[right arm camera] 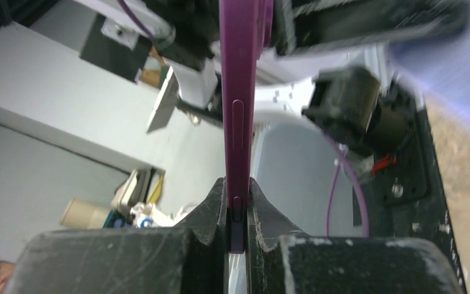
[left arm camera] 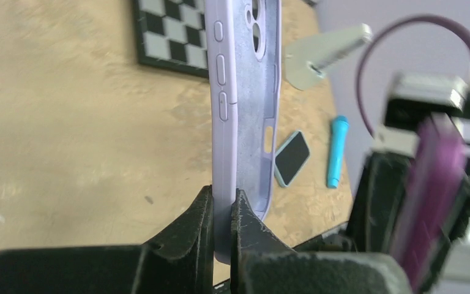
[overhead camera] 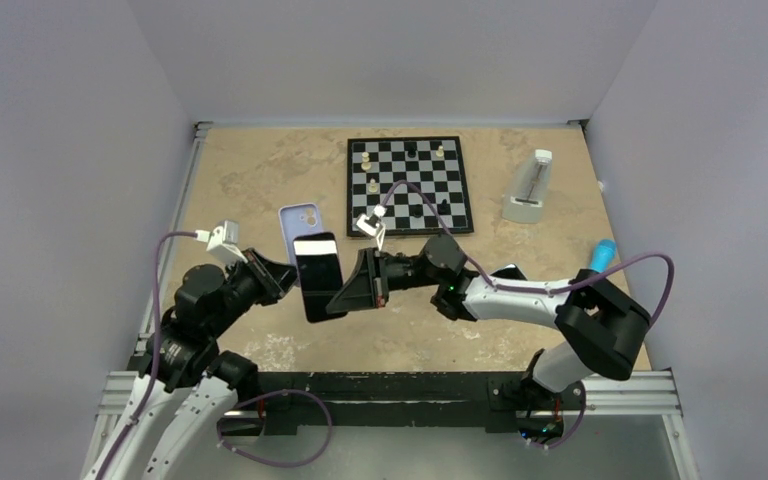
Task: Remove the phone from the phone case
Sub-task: Remove the phone case from the phone, then place the phone case at the center of the board.
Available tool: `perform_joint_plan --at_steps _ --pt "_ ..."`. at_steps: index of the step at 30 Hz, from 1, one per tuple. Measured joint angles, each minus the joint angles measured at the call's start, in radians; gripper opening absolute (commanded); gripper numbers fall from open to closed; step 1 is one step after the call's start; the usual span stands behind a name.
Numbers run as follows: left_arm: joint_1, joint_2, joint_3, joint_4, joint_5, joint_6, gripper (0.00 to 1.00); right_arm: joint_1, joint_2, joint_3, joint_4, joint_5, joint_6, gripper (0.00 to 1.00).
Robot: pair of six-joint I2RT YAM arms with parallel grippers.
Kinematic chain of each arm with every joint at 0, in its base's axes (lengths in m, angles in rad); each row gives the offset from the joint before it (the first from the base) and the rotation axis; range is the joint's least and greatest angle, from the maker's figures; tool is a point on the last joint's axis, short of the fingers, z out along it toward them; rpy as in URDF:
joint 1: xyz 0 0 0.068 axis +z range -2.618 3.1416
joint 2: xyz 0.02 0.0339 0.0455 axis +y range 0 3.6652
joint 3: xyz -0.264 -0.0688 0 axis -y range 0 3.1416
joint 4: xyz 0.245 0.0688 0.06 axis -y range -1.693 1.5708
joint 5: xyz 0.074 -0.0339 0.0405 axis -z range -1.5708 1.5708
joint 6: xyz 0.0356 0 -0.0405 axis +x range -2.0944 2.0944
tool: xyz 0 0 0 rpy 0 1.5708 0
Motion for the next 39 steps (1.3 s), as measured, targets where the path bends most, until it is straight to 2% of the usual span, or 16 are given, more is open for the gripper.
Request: perform_joint_plan --at_steps 3,7,11,14,19,22,27,34,39 --pt "0.000 -0.011 -0.072 -0.035 -0.099 -0.062 0.00 0.036 0.000 -0.058 -0.019 -0.003 -0.034 0.00" --pt "0.000 0.002 -0.135 -0.023 -0.156 -0.086 0.00 0.035 0.000 -0.144 -0.067 0.006 -0.080 0.00" --pt "0.004 0.162 -0.121 0.035 -0.172 -0.055 0.00 0.026 -0.042 -0.171 -0.239 0.073 -0.178 0.00" --pt "0.037 0.359 -0.056 0.072 -0.137 0.029 0.00 0.000 -0.142 -0.203 -0.342 0.124 -0.238 0.00" --pt "0.198 0.710 0.154 0.121 0.026 0.170 0.00 -0.056 -0.340 -0.253 -0.472 0.202 -0.315 0.00" --pt "0.270 0.910 0.322 0.126 0.119 0.236 0.00 -0.059 -0.407 -0.266 -0.522 0.234 -0.344 0.00" --pt "0.314 1.254 0.721 0.042 0.221 0.368 0.00 -0.058 -0.475 -0.359 -0.519 0.238 -0.325 0.00" --pt "0.358 1.650 1.185 -0.098 0.265 0.480 0.02 -0.057 -0.550 -0.420 -0.560 0.247 -0.300 0.00" --pt "0.368 1.846 1.324 -0.191 0.258 0.533 0.05 -0.057 -0.619 -0.420 -0.568 0.265 -0.300 0.00"
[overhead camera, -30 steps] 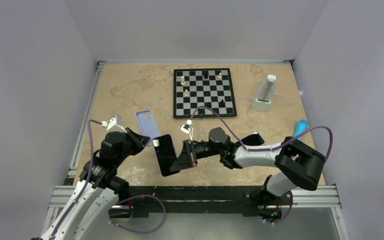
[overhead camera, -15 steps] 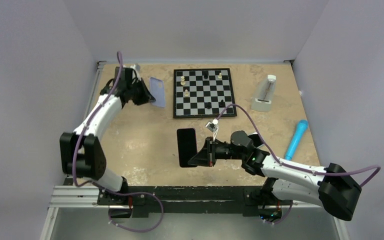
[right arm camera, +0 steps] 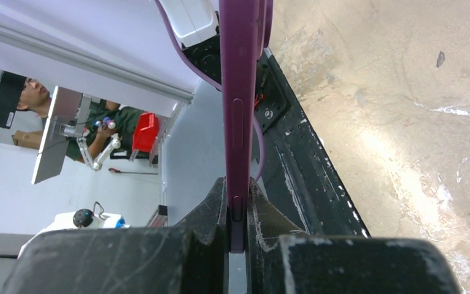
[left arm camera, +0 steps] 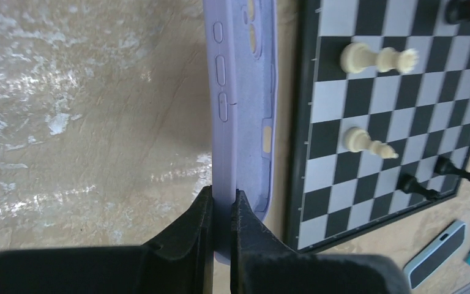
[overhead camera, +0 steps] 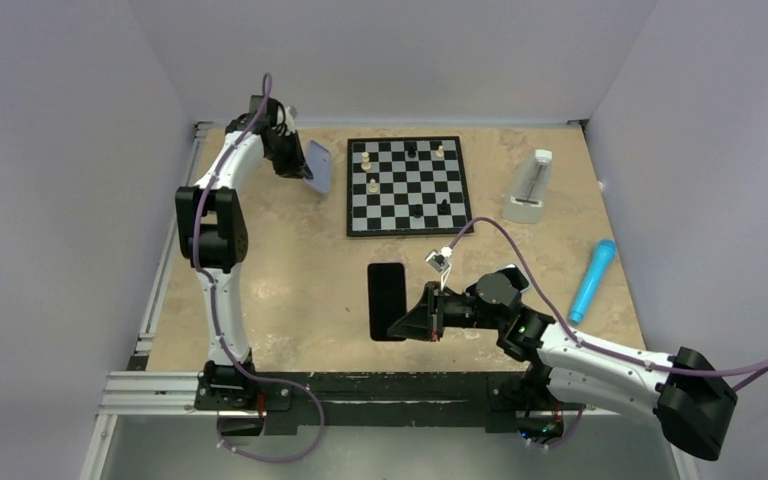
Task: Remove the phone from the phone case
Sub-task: Place the phone case at the center of the board, then place the phone at the center of the board.
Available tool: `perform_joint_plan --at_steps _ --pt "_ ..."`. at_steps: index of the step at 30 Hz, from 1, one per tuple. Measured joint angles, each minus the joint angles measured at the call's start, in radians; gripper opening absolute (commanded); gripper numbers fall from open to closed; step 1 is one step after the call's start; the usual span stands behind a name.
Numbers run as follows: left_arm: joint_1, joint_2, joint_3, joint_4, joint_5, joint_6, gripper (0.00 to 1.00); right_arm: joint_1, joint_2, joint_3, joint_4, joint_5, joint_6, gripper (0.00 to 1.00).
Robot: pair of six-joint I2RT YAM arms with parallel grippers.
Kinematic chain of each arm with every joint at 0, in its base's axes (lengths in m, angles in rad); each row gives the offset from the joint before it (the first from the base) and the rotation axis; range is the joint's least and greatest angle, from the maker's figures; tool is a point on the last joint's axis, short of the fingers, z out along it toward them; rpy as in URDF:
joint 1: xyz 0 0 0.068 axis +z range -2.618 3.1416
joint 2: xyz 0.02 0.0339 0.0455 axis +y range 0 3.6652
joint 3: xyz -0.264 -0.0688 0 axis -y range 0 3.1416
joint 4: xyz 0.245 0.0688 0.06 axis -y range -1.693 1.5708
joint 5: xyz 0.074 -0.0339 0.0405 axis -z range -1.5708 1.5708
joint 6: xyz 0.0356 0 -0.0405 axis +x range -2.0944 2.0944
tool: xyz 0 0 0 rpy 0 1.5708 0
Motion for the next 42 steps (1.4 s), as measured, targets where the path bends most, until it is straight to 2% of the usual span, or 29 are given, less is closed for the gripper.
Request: perform_joint_plan --at_steps 1,8,11,12,13,17,20,24,28,31,37,42 --pt "0.000 0.030 0.013 -0.023 -0.002 0.005 0.07 0.000 -0.002 0.000 -0.001 0.002 0.000 0.00" --pt "0.006 0.084 0.028 -0.089 -0.036 0.019 0.48 0.000 0.029 0.000 -0.014 0.007 0.000 0.00" --pt "0.008 0.084 0.034 -0.113 -0.047 0.024 0.56 0.000 0.059 0.000 -0.014 0.006 0.001 0.00" --pt "0.009 0.082 0.034 -0.122 -0.053 0.024 0.66 0.000 0.070 0.000 -0.013 0.006 0.001 0.00" --pt "0.010 0.079 0.034 -0.129 -0.065 0.023 0.70 0.000 0.081 0.000 -0.013 0.006 0.003 0.00" --pt "0.014 0.026 0.002 -0.142 -0.119 0.016 0.75 0.000 0.133 0.011 -0.014 0.001 0.006 0.00" --pt "0.018 -0.107 -0.090 -0.130 -0.152 -0.009 0.76 0.000 0.209 0.043 -0.002 -0.006 0.015 0.00" --pt "0.014 -0.431 -0.303 -0.052 -0.109 -0.061 0.76 0.000 0.382 0.089 0.116 -0.032 0.074 0.00" --pt "-0.025 -0.776 -0.500 0.074 -0.018 -0.103 0.77 0.013 0.631 0.132 0.330 -0.061 0.211 0.00" --pt "-0.061 -0.934 -0.586 0.124 0.041 -0.108 0.77 0.045 0.784 0.171 0.452 -0.057 0.315 0.00" --pt "-0.067 -1.067 -0.727 0.172 0.028 -0.063 0.77 0.102 0.983 0.317 0.549 -0.037 0.435 0.00" --pt "-0.067 -1.124 -0.803 0.186 0.009 -0.059 0.77 0.118 1.033 0.343 0.539 0.056 0.472 0.02"
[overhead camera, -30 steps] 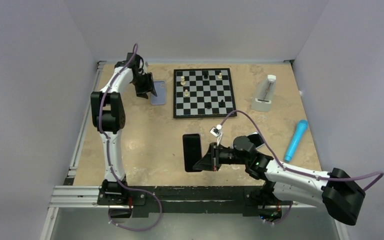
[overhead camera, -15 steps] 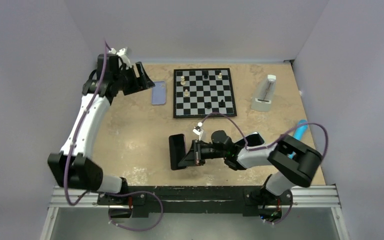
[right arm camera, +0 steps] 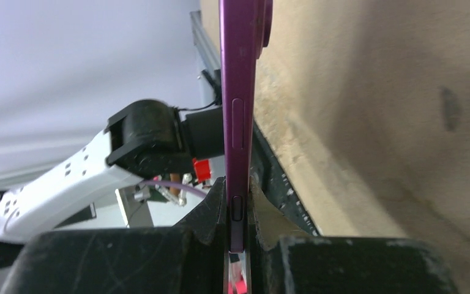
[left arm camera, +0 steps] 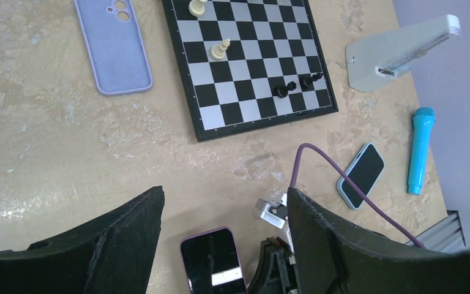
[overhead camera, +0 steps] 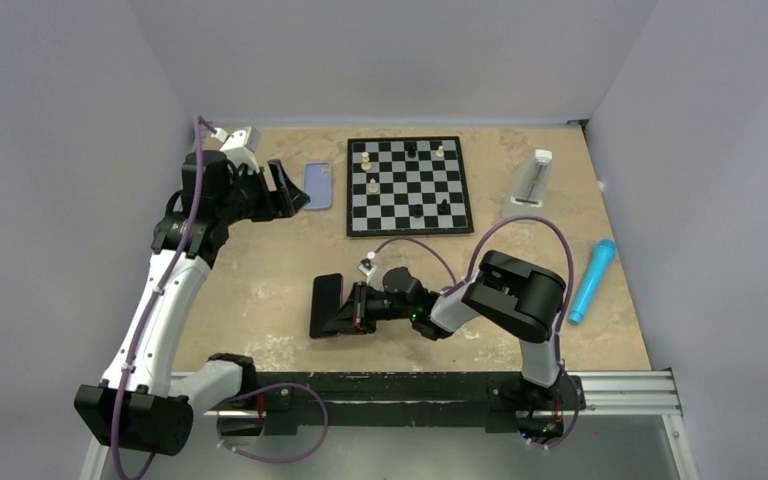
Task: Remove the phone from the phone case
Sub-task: Place the phone at the center of the board.
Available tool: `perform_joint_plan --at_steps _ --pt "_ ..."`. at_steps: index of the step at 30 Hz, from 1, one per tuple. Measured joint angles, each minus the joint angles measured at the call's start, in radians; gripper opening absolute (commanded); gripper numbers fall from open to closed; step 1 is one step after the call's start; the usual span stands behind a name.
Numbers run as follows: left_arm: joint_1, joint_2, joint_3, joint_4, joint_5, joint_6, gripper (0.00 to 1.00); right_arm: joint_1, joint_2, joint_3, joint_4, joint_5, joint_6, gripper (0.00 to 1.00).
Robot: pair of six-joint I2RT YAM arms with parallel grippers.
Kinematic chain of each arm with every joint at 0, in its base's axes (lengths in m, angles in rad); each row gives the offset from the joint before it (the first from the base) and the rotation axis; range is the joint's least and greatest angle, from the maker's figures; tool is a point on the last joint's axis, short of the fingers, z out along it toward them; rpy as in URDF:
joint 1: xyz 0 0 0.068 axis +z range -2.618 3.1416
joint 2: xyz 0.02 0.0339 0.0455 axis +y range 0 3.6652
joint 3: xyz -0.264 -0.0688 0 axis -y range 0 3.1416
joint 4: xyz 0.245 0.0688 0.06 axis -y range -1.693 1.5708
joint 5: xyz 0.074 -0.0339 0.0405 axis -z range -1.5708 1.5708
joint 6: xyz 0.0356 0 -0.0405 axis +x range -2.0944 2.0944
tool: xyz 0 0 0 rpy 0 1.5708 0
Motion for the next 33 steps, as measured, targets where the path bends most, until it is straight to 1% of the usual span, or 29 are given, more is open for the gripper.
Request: perform_joint_plan --at_steps 5,9,10,11,12,13,14,15,17,19,22,27,33 --pt "0.000 -0.054 -0.015 0.024 0.012 -0.001 0.76 0.023 0.071 0.038 -0.044 0.049 0.016 0.06" --pt "0.000 -0.080 -0.017 0.043 0.013 -0.001 0.76 0.036 0.108 0.053 -0.068 0.058 0.015 0.15" --pt "0.000 -0.084 -0.017 0.046 0.015 -0.003 0.76 0.037 0.108 0.056 -0.071 0.059 0.015 0.21" --pt "0.000 -0.085 -0.018 0.051 0.021 -0.006 0.76 0.038 0.107 0.063 -0.080 0.060 0.014 0.28" --pt "0.000 -0.085 -0.018 0.055 0.024 -0.008 0.76 0.038 0.107 0.065 -0.085 0.061 0.014 0.43" --pt "0.000 -0.085 -0.020 0.059 0.029 -0.008 0.76 0.038 0.106 0.071 -0.100 0.065 0.014 0.63" --pt "0.000 -0.085 -0.023 0.063 0.032 -0.008 0.76 0.038 0.106 0.075 -0.114 0.069 0.013 0.71" --pt "0.000 -0.085 -0.025 0.064 0.033 -0.008 0.76 0.038 0.106 0.076 -0.122 0.074 0.020 0.74" --pt "0.000 -0.085 -0.029 0.065 0.034 -0.008 0.77 0.038 0.090 0.084 -0.108 0.072 0.027 0.77" --pt "0.000 -0.085 -0.031 0.065 0.034 -0.008 0.77 0.038 0.068 0.084 -0.130 0.077 0.024 0.79" --pt "0.000 -0.085 -0.031 0.065 0.036 -0.008 0.77 0.038 0.032 0.080 -0.204 0.084 0.014 0.81" --pt "0.000 -0.085 -0.031 0.065 0.043 -0.008 0.77 0.038 -0.051 0.080 -0.374 0.102 -0.029 0.85" --pt "0.000 -0.085 -0.033 0.069 0.055 -0.009 0.77 0.038 -0.095 0.109 -0.525 0.090 -0.105 0.87"
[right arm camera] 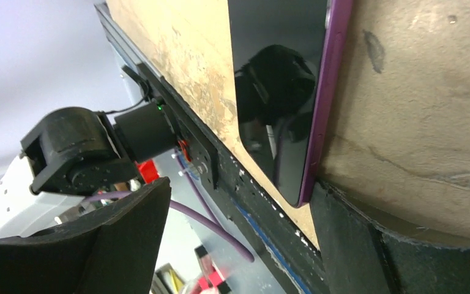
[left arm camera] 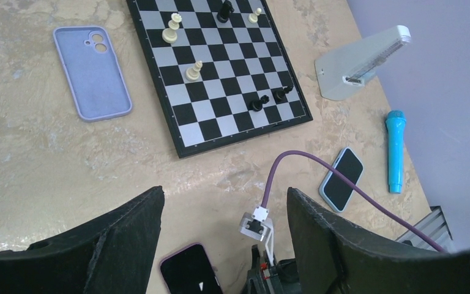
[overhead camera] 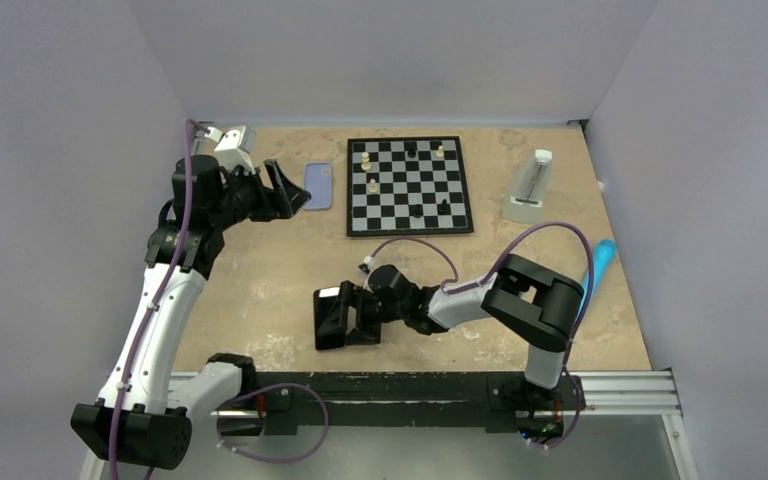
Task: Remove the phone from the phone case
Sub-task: Place the phone at the center of the board, then pick up the phone at the center of the board.
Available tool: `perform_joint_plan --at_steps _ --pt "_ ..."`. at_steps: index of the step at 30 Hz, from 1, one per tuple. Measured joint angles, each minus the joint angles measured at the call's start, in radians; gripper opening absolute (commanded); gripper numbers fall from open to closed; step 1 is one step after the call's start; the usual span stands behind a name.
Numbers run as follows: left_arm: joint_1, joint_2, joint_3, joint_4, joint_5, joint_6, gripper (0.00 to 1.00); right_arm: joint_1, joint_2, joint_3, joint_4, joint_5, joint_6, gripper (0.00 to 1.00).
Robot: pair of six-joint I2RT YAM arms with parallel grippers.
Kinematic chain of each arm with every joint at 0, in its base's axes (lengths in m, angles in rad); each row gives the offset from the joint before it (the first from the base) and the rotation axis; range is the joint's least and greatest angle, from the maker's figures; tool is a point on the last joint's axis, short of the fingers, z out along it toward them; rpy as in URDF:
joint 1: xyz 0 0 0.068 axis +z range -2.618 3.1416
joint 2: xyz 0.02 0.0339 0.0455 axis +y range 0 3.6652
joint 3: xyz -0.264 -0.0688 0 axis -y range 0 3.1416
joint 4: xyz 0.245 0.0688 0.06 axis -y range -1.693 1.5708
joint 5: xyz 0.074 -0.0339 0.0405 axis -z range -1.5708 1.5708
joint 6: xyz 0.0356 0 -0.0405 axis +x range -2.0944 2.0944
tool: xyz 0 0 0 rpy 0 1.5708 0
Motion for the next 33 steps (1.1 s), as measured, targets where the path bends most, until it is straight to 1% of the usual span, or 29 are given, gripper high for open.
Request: perform_joint_plan --at_steps 4,6,9,13,16,18,22,26,28,30,33 --pt "0.000 0.001 0.000 0.003 0.007 -0.001 0.77 -0.001 -0.005 0.069 -0.148 -0.023 -0.096 0.87" --pt "0.000 0.001 0.000 0.004 0.011 -0.001 0.77 -0.004 -0.014 0.078 -0.192 -0.026 -0.135 0.85" --pt "0.000 0.001 0.000 0.004 0.017 -0.001 0.77 -0.011 -0.046 0.078 -0.266 -0.019 -0.185 0.85" --pt "0.000 0.003 0.000 0.004 0.021 -0.001 0.77 -0.032 -0.137 0.076 -0.395 0.039 -0.266 0.85" --pt "0.000 0.003 0.000 0.004 0.021 0.000 0.77 -0.093 -0.240 0.031 -0.439 0.111 -0.291 0.86" --pt "0.000 0.003 0.000 0.004 0.021 0.000 0.77 -0.150 -0.294 -0.006 -0.476 0.171 -0.287 0.89" --pt "0.000 0.003 0.000 0.004 0.025 0.000 0.77 -0.270 -0.391 -0.074 -0.582 0.340 -0.255 0.90" --pt "0.000 0.006 0.000 0.004 0.035 -0.002 0.76 -0.355 -0.560 -0.116 -0.744 0.554 -0.153 0.92" --pt "0.000 0.013 0.000 0.004 0.044 -0.009 0.76 -0.398 -0.620 -0.115 -0.812 0.631 -0.097 0.94" --pt "0.000 0.021 0.000 0.004 0.053 -0.018 0.76 -0.466 -0.660 -0.114 -0.869 0.690 -0.059 0.95" --pt "0.000 0.029 0.000 0.004 0.064 -0.024 0.76 -0.578 -0.674 -0.114 -0.921 0.717 -0.045 0.96"
